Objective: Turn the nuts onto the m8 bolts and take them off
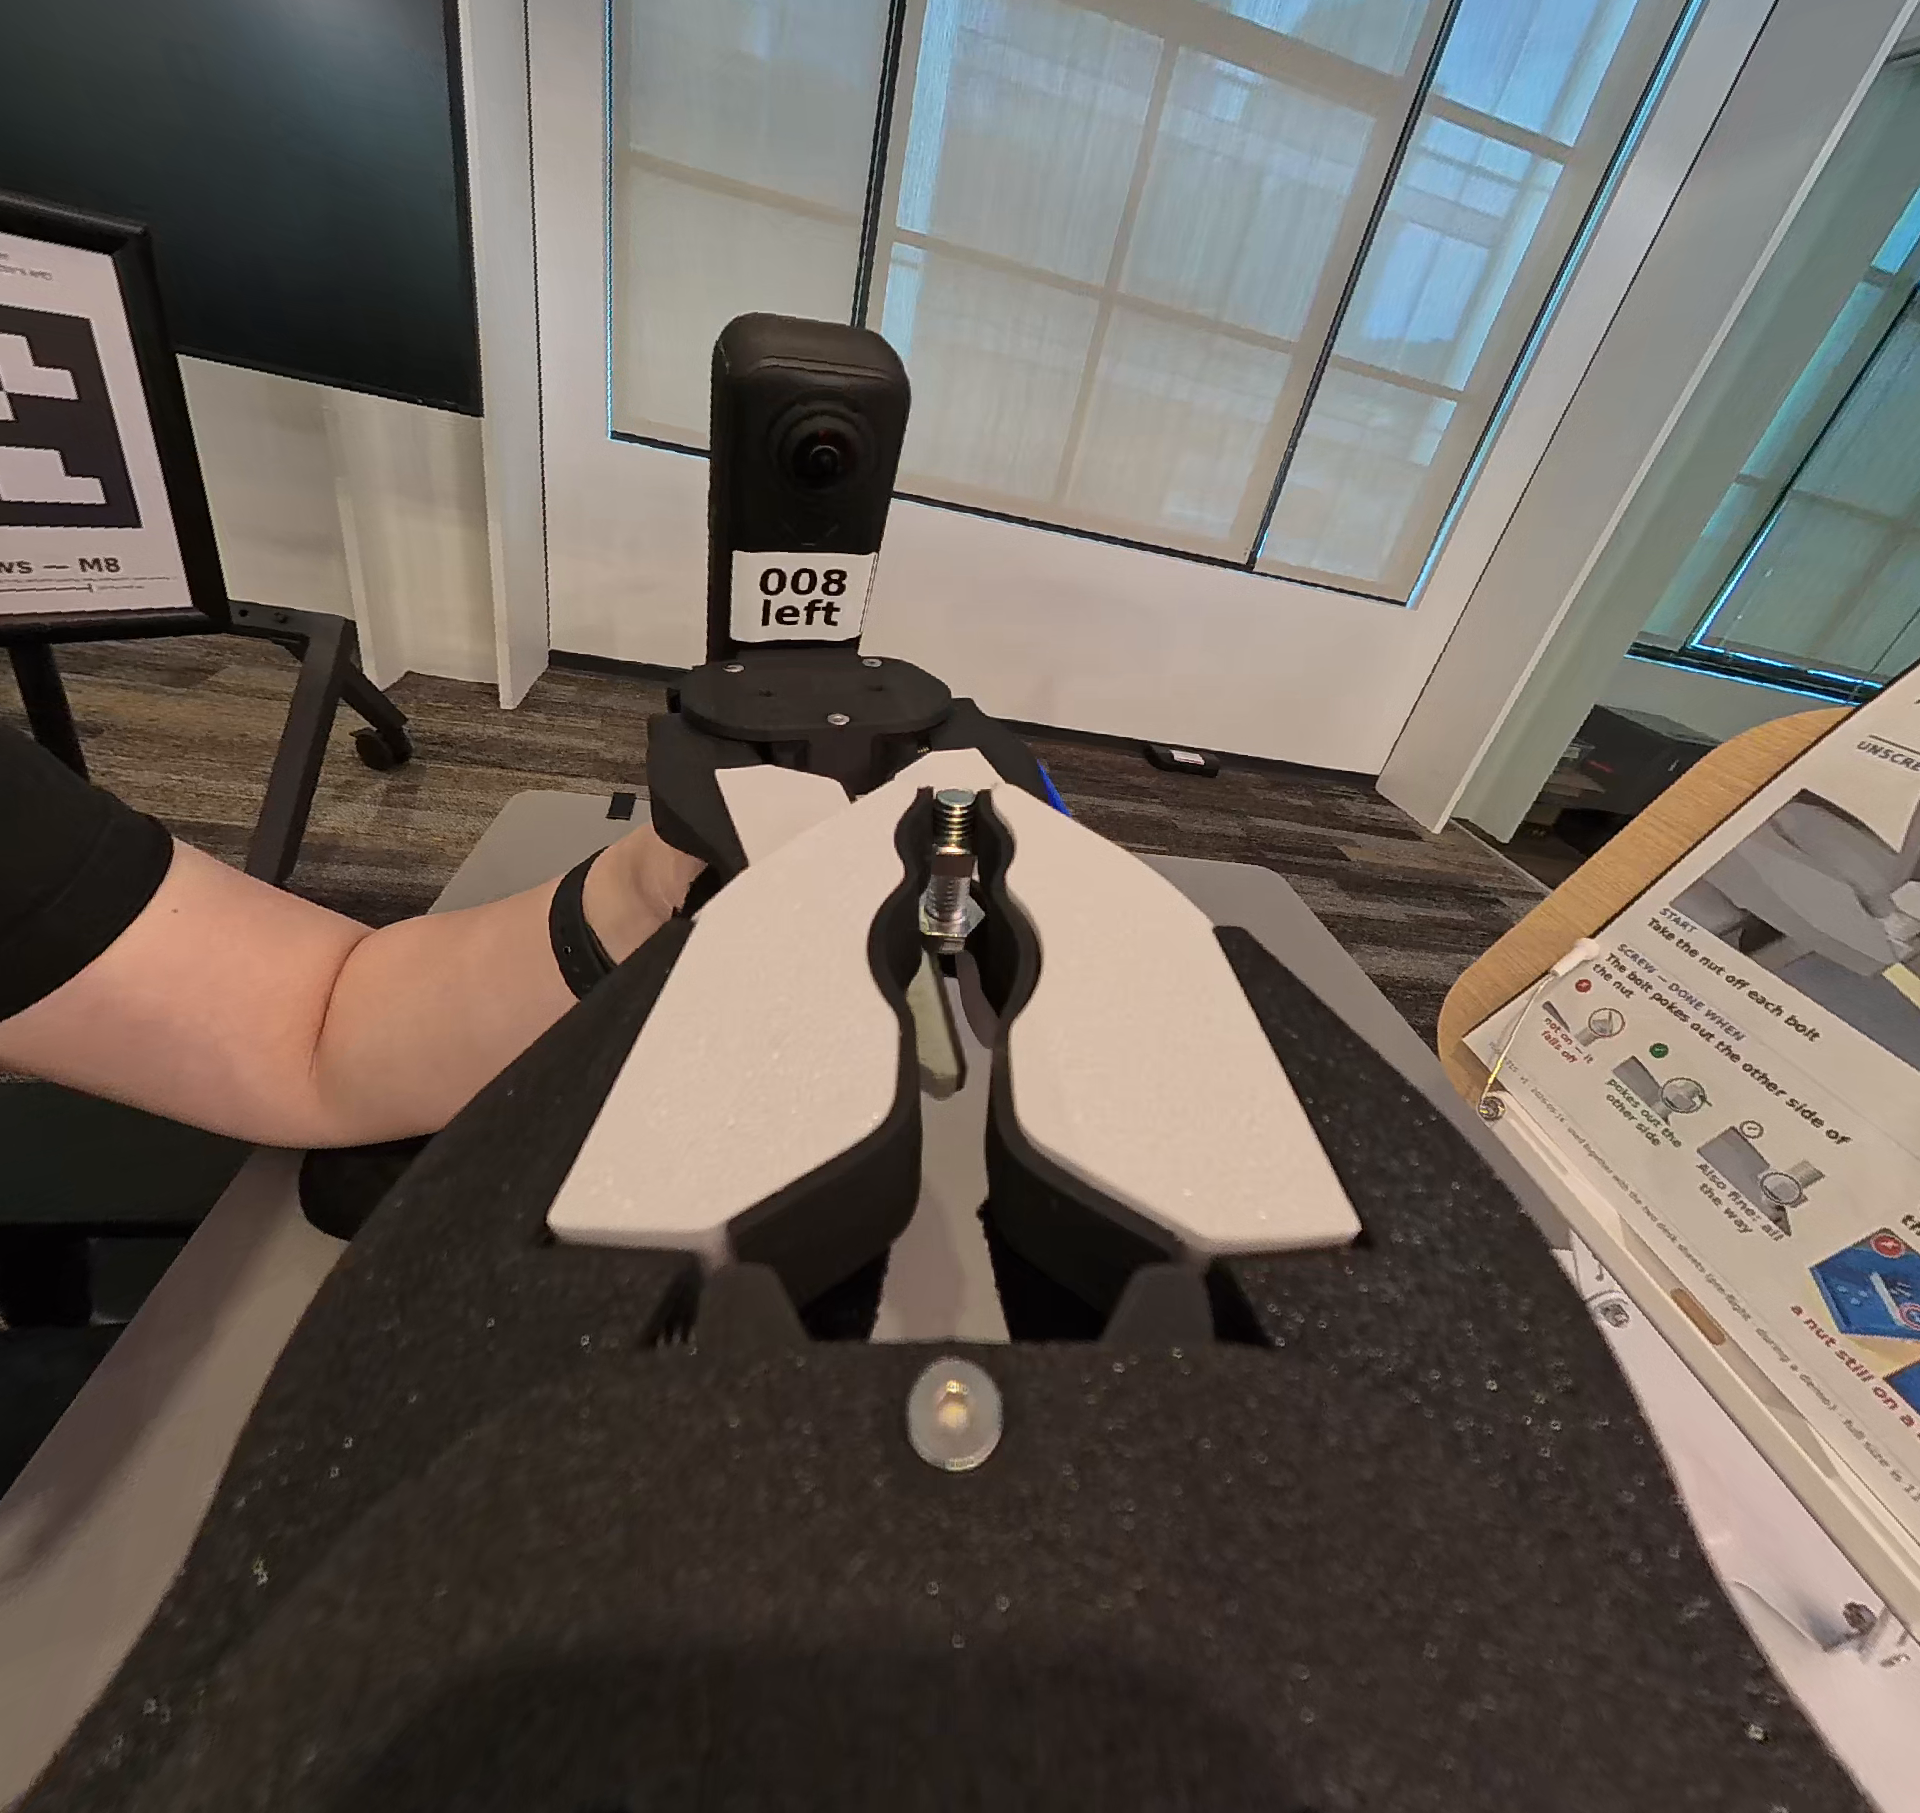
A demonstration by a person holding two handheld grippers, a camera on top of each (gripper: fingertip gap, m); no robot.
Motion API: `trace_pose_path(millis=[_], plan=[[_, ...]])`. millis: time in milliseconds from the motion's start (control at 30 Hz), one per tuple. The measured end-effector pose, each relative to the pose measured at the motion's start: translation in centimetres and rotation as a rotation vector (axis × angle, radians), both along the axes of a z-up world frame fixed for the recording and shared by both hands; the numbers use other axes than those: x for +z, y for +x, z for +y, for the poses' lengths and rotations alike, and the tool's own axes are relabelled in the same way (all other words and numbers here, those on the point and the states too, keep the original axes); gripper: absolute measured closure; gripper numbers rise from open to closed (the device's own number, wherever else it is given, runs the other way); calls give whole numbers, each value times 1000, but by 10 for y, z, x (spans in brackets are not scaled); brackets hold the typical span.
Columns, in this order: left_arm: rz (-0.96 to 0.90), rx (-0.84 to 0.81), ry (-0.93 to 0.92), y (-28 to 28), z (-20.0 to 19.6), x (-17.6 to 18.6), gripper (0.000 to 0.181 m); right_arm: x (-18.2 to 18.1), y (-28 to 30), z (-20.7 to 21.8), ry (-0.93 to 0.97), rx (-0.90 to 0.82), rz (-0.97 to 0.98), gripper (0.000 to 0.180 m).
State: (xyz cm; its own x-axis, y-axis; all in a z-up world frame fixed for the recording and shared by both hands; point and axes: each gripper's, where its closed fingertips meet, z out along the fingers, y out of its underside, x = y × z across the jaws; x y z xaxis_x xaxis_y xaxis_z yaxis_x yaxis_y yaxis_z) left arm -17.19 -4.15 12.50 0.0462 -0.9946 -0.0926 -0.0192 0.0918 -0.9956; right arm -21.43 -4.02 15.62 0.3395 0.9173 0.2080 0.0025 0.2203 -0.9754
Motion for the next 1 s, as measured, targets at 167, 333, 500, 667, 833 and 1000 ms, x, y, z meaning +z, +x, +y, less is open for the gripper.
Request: trace_pose_path(millis=[167,333,500,667,833,1000], plan=[[-11,10,-3,0,1,1,170,1,1,0,-3,1,10,173],[-9,7,-16,1,2,1,170,1,2,1,-13,2,11,173],[2,19,-14,1,3,-1,170,0,3,2,-21,-1,13,171],[6,135,-10,-2,24,-4,170,18,28,-2,-28,-155,14,152],[43,350,-6,-1,59,-20,170,8,48,20,-167,-422,-11,155],[90,449,-3,7,72,-37,170,-28,34,45,-277,-492,-127,154]])
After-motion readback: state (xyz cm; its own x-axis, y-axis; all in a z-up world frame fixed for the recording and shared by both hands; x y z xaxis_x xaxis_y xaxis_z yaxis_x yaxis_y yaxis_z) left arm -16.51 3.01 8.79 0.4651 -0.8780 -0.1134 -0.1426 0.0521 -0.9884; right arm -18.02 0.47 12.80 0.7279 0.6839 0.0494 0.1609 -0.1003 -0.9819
